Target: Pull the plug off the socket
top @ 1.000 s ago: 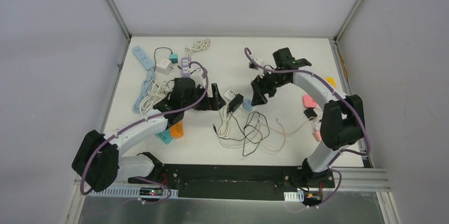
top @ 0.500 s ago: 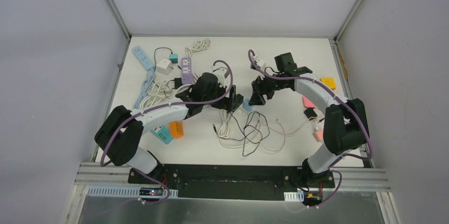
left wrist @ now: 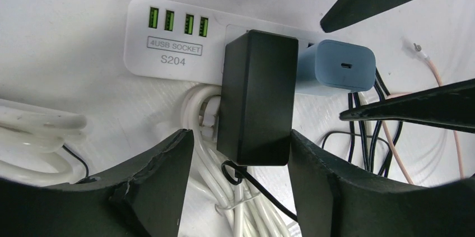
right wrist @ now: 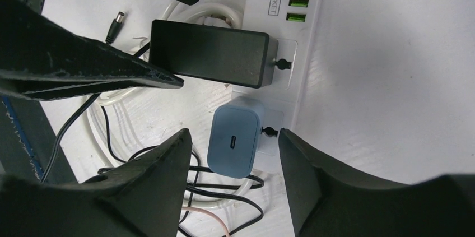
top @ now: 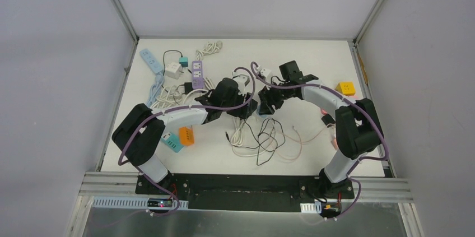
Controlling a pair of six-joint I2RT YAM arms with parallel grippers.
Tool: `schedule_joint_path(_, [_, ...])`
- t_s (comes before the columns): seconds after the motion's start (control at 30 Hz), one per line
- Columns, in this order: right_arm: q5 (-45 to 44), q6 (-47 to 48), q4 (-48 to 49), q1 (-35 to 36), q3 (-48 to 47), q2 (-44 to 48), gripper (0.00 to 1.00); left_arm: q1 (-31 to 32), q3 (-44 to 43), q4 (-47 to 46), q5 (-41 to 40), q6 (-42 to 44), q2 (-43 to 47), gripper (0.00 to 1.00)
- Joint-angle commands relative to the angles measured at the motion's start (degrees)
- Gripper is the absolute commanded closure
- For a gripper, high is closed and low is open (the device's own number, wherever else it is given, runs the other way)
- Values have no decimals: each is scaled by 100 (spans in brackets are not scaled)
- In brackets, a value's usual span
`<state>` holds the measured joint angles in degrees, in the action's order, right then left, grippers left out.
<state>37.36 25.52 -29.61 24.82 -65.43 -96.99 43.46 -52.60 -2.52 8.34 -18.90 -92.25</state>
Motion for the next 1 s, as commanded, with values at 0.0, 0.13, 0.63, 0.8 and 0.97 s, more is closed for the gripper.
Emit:
schedule_joint_path(0.0, [-176,-95,253,123,10,-131,41,22,-195,-159,-56,94,-76,41])
schedule_joint_path(0.13, [-305,-130,249,179,-6,-206,47,22,-197,-169,-2,25,-160,50])
schedule_joint_path(0.63, [-483,-469,850,636,578,211,100,22,-366,-152,370,-145,-474,100])
schedule_joint_path(0.8, [-417,-312,709,874,614,279,100,22,-366,-83,265,-96,-433,100])
schedule_joint_path(0.97, [450,-143,229,277,354,-49,100,22,-275,-73,225,-35,-339,100])
